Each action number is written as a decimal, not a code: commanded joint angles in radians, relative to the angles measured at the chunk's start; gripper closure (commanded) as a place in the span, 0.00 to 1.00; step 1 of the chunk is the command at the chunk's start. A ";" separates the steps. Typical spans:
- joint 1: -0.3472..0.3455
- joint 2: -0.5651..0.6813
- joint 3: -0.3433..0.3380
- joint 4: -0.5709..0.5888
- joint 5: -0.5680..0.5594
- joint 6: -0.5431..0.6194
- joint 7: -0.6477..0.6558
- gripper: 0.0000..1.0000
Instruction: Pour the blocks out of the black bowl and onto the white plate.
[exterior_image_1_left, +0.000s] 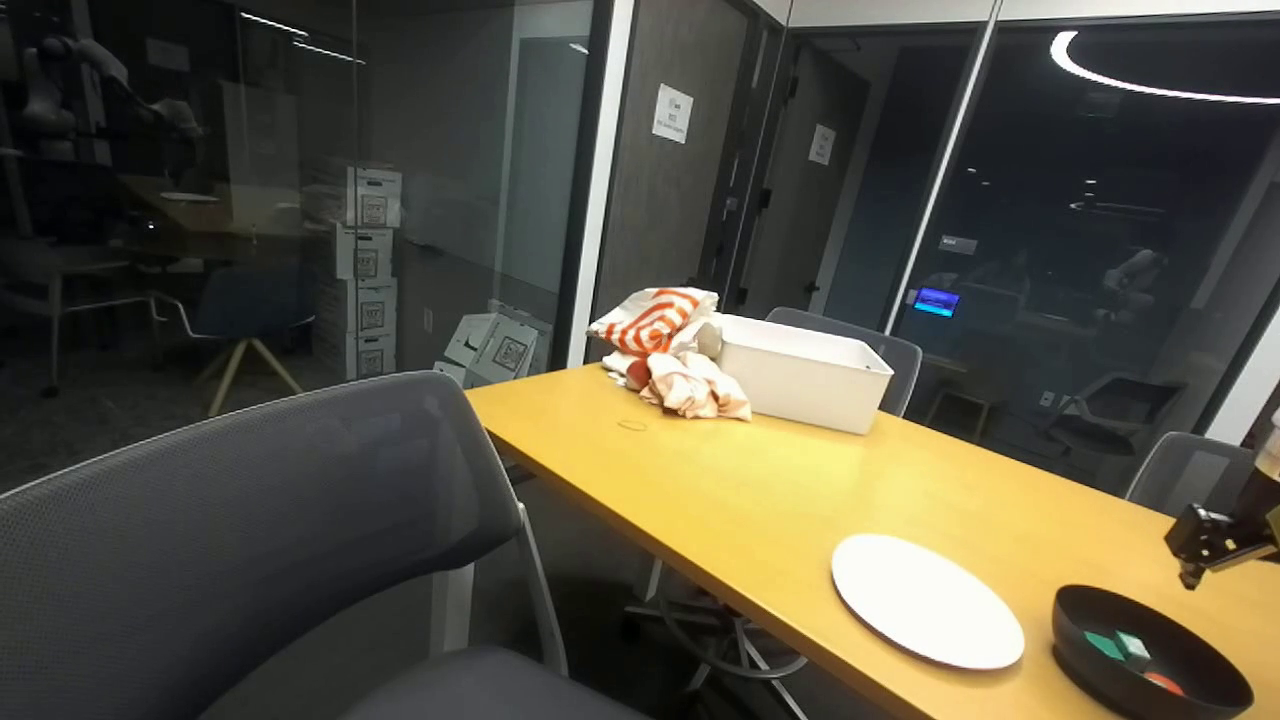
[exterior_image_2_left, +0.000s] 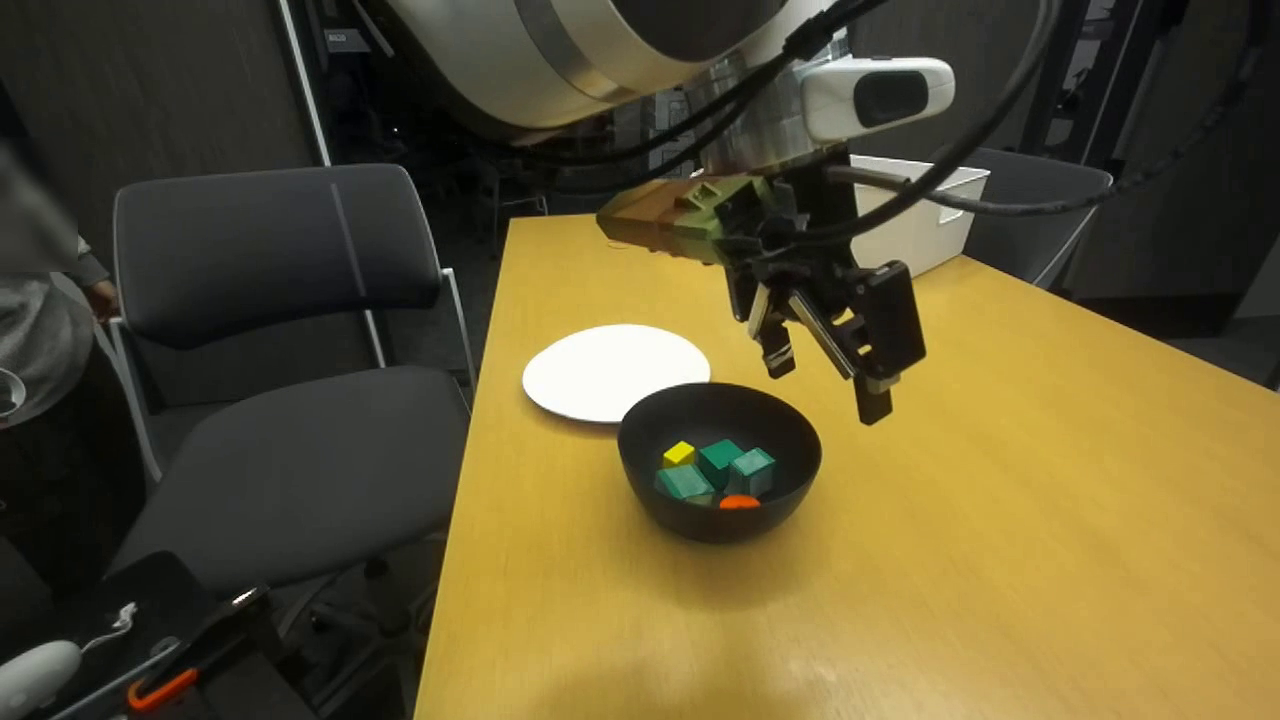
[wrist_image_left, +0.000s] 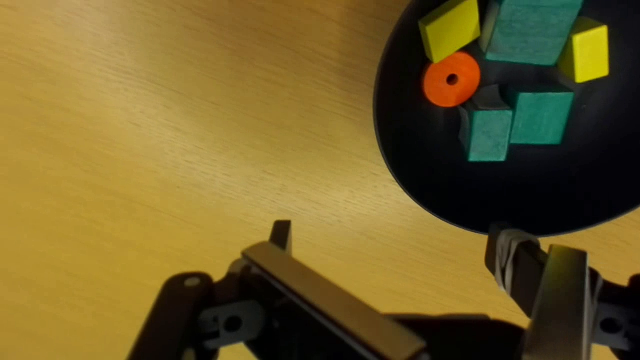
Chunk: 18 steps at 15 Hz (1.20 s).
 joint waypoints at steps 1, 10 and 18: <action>-0.021 0.041 -0.029 0.009 0.027 0.026 -0.024 0.00; -0.017 0.146 -0.040 0.020 0.229 0.041 -0.312 0.00; -0.038 0.203 0.007 0.017 0.450 0.085 -0.576 0.00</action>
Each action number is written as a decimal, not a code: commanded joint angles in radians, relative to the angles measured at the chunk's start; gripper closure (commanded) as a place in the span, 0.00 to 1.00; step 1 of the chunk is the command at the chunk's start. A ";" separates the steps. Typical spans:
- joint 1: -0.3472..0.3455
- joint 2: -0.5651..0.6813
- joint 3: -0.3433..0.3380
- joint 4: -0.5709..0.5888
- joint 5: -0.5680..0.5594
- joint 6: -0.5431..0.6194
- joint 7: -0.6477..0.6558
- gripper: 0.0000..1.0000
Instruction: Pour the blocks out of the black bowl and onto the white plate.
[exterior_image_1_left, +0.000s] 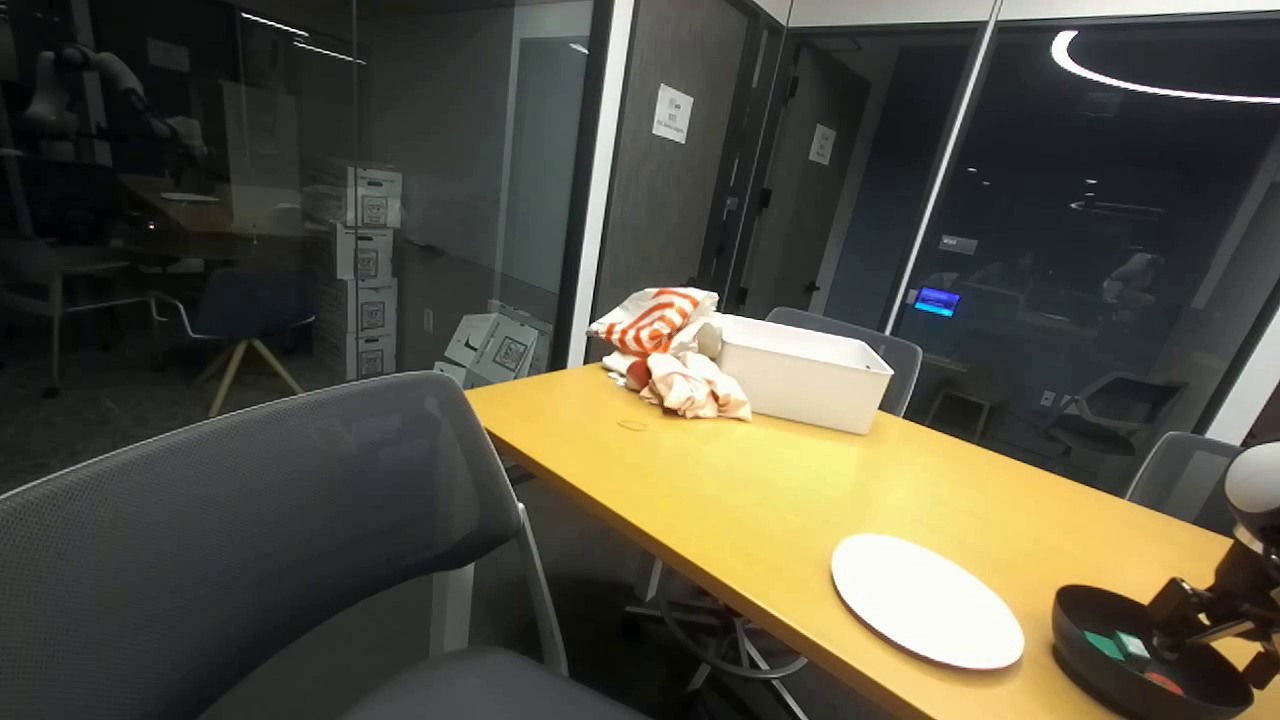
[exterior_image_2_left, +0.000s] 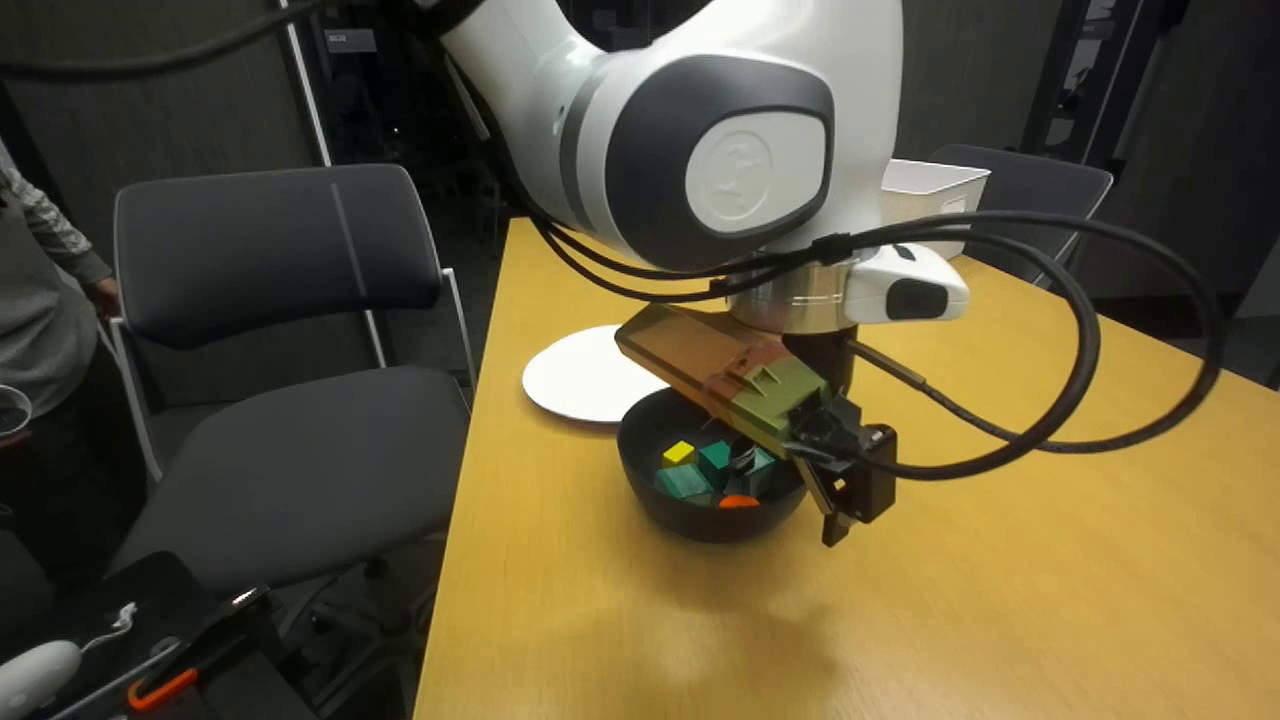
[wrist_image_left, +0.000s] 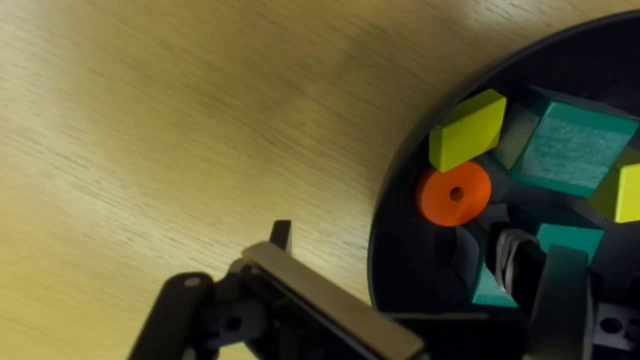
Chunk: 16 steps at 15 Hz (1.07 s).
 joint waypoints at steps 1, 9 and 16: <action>-0.027 0.022 0.032 0.015 0.125 0.035 -0.140 0.00; -0.039 0.018 0.047 0.024 0.226 0.049 -0.266 0.64; -0.034 0.022 0.045 0.034 0.206 0.049 -0.258 0.99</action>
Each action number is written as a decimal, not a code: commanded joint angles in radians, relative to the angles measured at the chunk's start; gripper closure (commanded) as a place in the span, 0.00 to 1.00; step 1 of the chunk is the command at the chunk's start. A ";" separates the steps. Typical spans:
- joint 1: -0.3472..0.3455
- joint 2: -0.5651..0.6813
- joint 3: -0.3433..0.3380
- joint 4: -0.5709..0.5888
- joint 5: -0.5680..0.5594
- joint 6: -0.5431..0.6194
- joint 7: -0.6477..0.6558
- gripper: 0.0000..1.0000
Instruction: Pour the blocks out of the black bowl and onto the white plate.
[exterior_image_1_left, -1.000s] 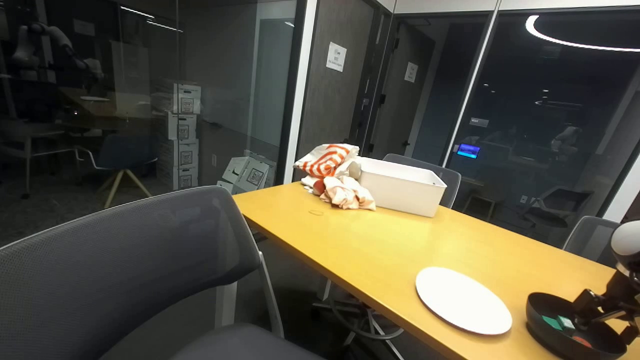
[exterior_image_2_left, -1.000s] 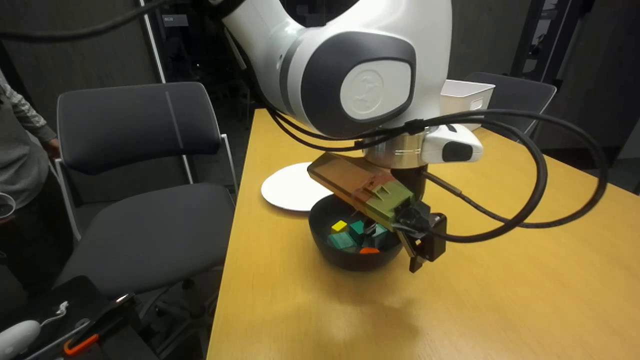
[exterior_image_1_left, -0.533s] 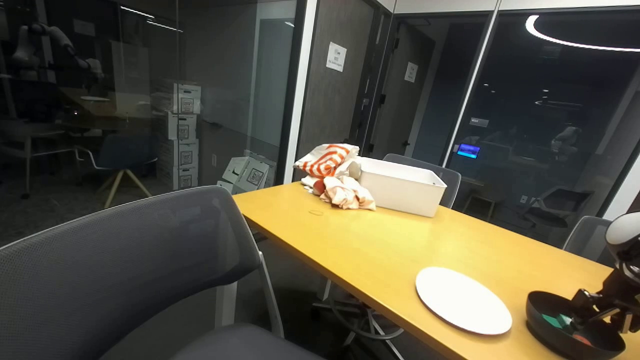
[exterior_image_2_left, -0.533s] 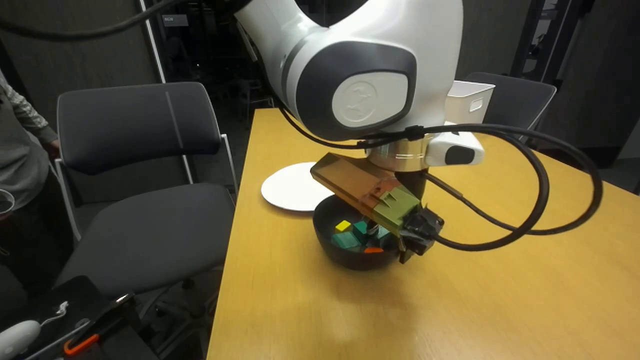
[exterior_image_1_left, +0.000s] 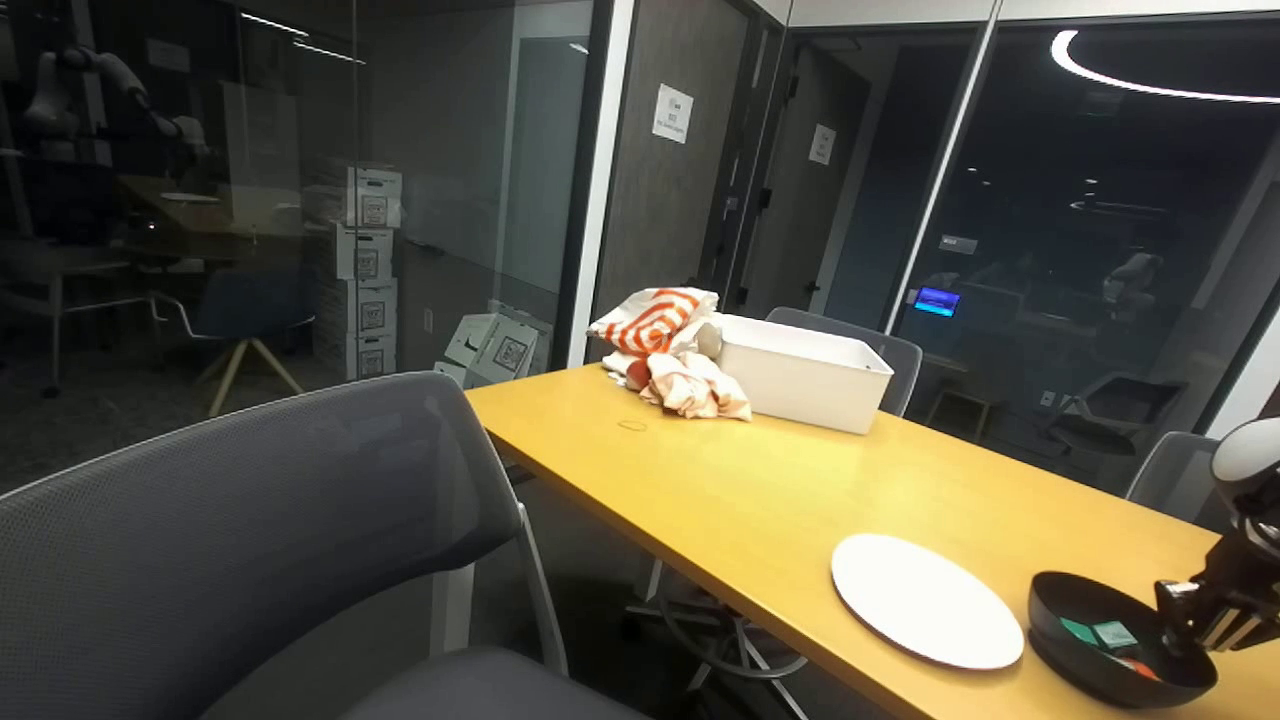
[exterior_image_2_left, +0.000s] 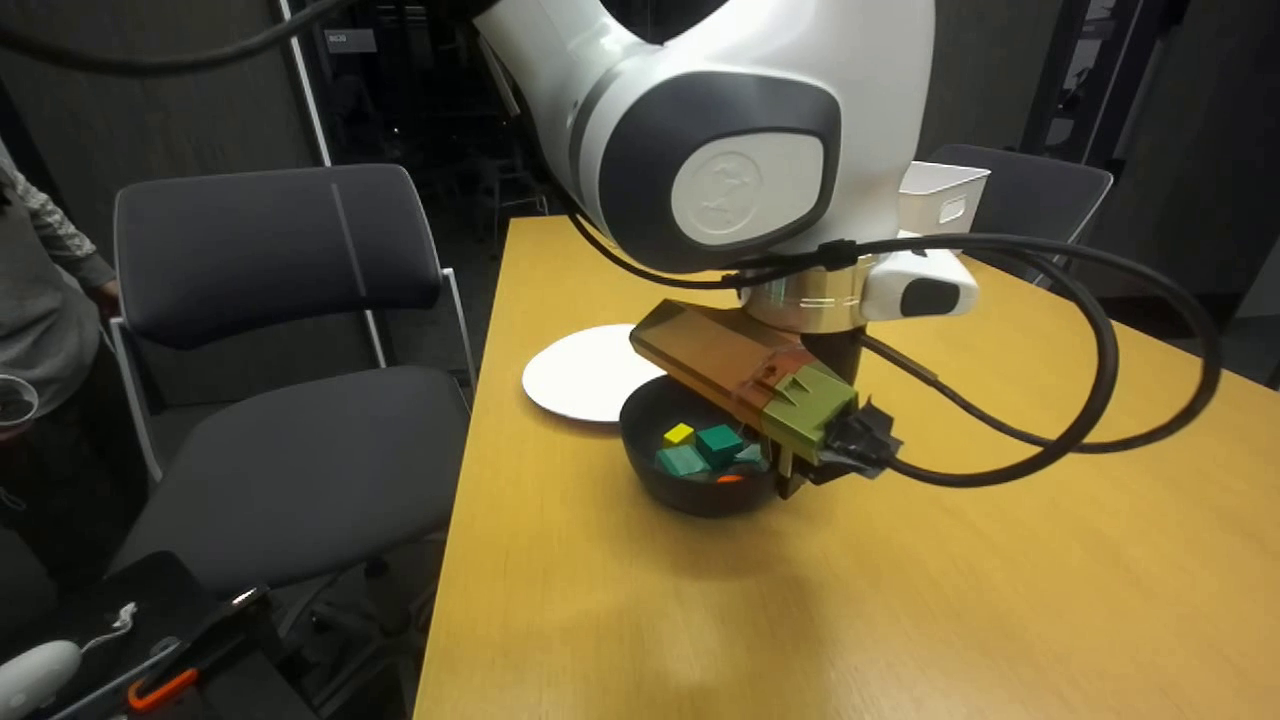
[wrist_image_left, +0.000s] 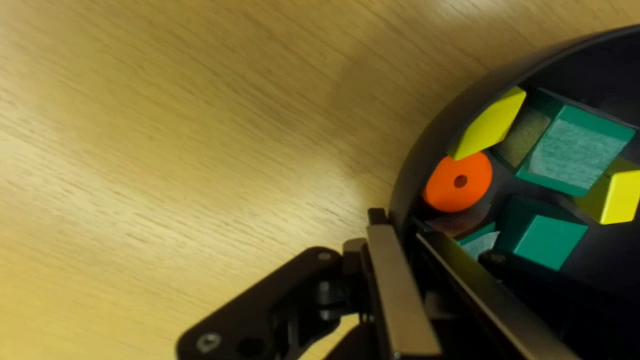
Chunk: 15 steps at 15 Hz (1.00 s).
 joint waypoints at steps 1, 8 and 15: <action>-0.009 0.004 0.010 0.016 0.008 0.016 -0.014 0.94; 0.055 -0.050 -0.051 0.008 -0.268 0.095 0.219 0.96; 0.149 -0.140 -0.107 0.098 -0.891 0.048 0.749 0.96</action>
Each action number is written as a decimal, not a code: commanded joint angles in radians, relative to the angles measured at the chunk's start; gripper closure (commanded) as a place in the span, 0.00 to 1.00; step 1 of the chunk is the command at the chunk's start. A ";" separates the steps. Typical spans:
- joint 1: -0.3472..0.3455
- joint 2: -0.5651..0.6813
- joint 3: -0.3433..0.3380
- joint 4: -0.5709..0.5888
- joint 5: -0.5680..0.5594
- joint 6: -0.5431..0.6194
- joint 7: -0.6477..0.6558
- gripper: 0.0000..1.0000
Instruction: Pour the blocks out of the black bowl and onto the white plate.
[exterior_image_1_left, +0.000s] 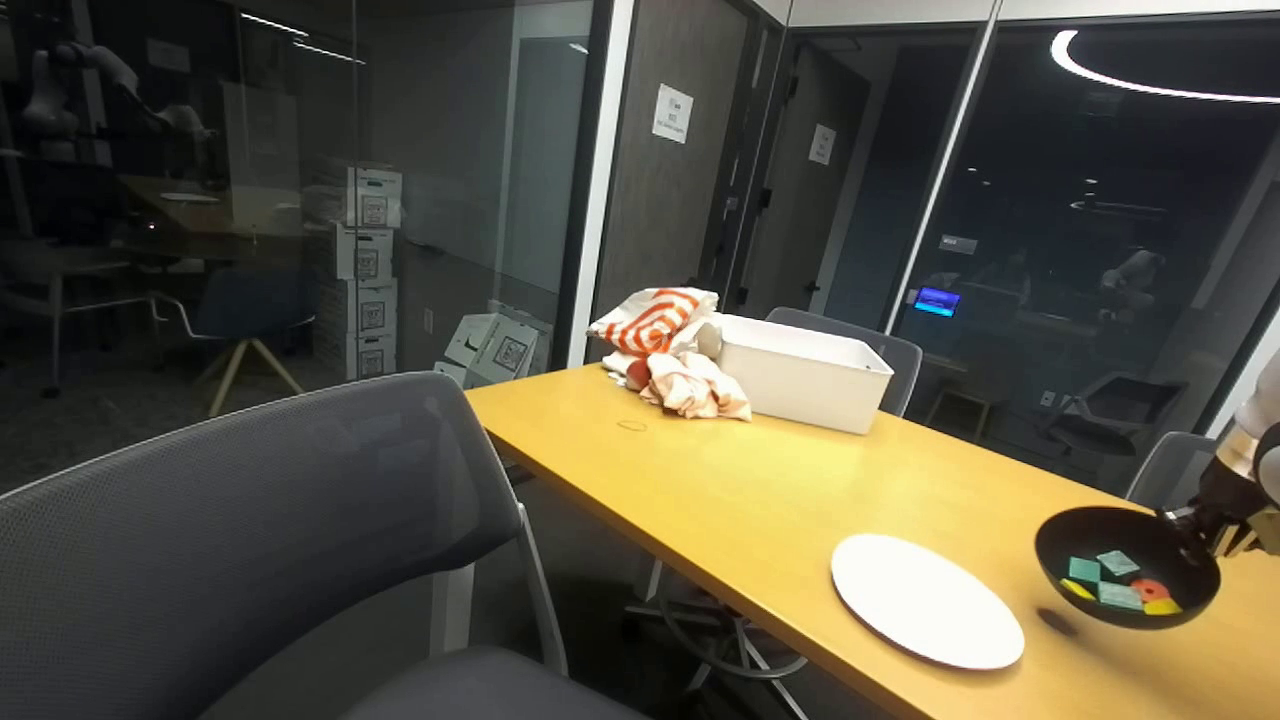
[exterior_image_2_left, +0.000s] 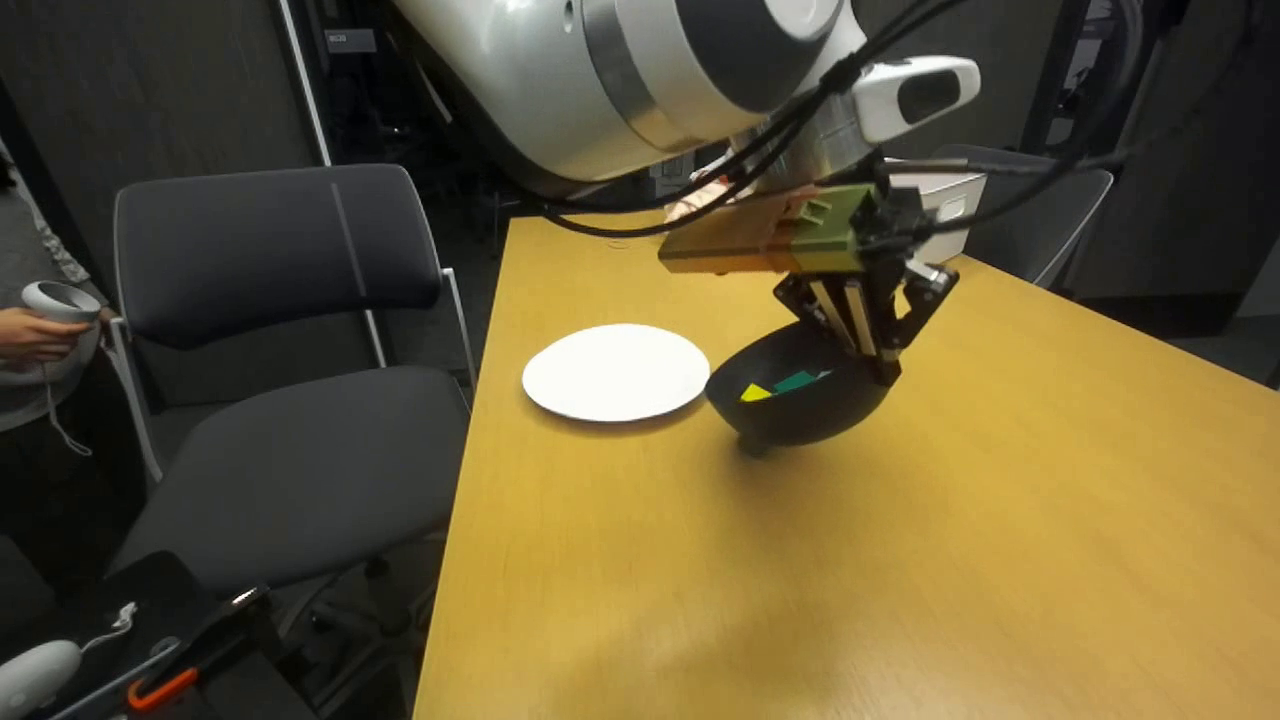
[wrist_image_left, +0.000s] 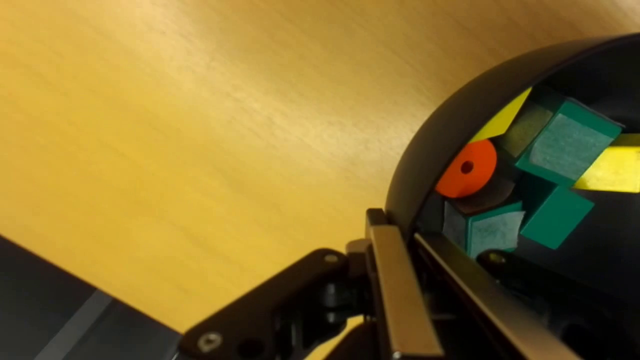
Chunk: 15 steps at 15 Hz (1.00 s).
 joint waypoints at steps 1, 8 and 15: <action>0.040 -0.065 0.007 0.055 -0.276 -0.080 0.247 0.96; 0.087 -0.107 0.159 0.074 -0.774 -0.330 0.715 0.96; 0.147 -0.121 0.259 0.020 -0.787 -0.528 0.762 0.96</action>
